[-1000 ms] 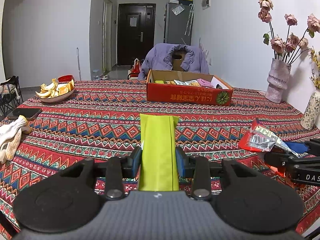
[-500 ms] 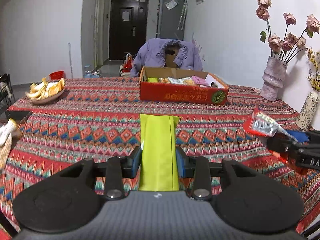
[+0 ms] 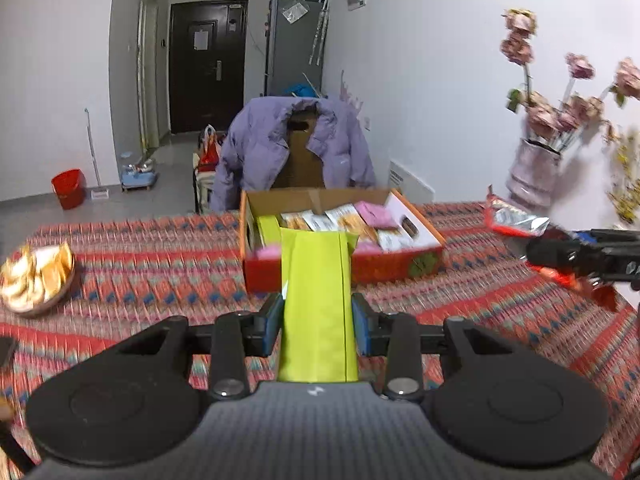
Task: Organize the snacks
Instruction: 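Lift both packets and carry them over the open box with both tools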
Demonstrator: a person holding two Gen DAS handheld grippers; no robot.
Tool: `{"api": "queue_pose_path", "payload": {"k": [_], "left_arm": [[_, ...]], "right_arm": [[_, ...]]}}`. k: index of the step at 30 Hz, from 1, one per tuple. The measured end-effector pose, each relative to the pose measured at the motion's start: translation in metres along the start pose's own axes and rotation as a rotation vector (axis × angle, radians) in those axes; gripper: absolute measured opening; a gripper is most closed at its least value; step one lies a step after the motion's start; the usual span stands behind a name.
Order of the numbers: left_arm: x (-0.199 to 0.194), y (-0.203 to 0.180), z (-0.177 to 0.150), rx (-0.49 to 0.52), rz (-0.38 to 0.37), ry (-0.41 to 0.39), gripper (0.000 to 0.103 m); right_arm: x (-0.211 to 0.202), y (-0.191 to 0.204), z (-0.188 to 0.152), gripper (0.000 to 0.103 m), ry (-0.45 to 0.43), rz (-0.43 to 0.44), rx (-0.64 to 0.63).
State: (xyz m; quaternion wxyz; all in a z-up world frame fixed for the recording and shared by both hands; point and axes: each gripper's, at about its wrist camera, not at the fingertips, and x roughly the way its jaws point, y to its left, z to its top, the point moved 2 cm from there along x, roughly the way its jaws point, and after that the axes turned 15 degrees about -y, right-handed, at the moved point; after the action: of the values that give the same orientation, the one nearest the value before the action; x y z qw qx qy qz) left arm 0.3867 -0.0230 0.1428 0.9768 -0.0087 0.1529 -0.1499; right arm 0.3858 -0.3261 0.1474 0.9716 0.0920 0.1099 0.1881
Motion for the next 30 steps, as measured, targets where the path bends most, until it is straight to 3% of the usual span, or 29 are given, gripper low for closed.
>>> {"api": "queue_pose_path", "payload": {"k": [5, 10, 16, 21, 23, 24, 26, 28, 30], "left_arm": [[0.076, 0.014, 0.038, 0.011, 0.015, 0.023, 0.037], [0.168, 0.015, 0.056, 0.021, 0.032, 0.068, 0.037], [0.286, 0.016, 0.049, -0.006, 0.076, 0.165, 0.038], [0.351, 0.026, 0.024, -0.063, 0.132, 0.243, 0.038], [0.368, 0.031, 0.011, -0.1, 0.139, 0.262, 0.044], [0.374, 0.031, 0.006, -0.104, 0.131, 0.265, 0.056], [0.38, 0.031, -0.003, -0.081, 0.137, 0.265, 0.062], [0.381, 0.028, -0.007, -0.043, 0.12, 0.256, 0.07], [0.38, 0.026, -0.01, -0.011, 0.116, 0.242, 0.072]], "right_arm": [[0.073, -0.043, 0.037, 0.056, 0.019, -0.025, 0.085], [0.164, -0.077, 0.046, 0.056, 0.069, -0.078, 0.127], [0.281, -0.111, 0.01, 0.056, 0.169, -0.197, 0.182], [0.349, -0.125, -0.026, 0.056, 0.225, -0.248, 0.206], [0.368, -0.129, -0.039, 0.058, 0.227, -0.278, 0.222], [0.379, -0.13, -0.044, 0.058, 0.236, -0.286, 0.228], [0.394, -0.133, -0.056, 0.058, 0.251, -0.319, 0.24], [0.401, -0.134, -0.063, 0.076, 0.253, -0.321, 0.263], [0.403, -0.134, -0.067, 0.076, 0.25, -0.321, 0.264]]}}
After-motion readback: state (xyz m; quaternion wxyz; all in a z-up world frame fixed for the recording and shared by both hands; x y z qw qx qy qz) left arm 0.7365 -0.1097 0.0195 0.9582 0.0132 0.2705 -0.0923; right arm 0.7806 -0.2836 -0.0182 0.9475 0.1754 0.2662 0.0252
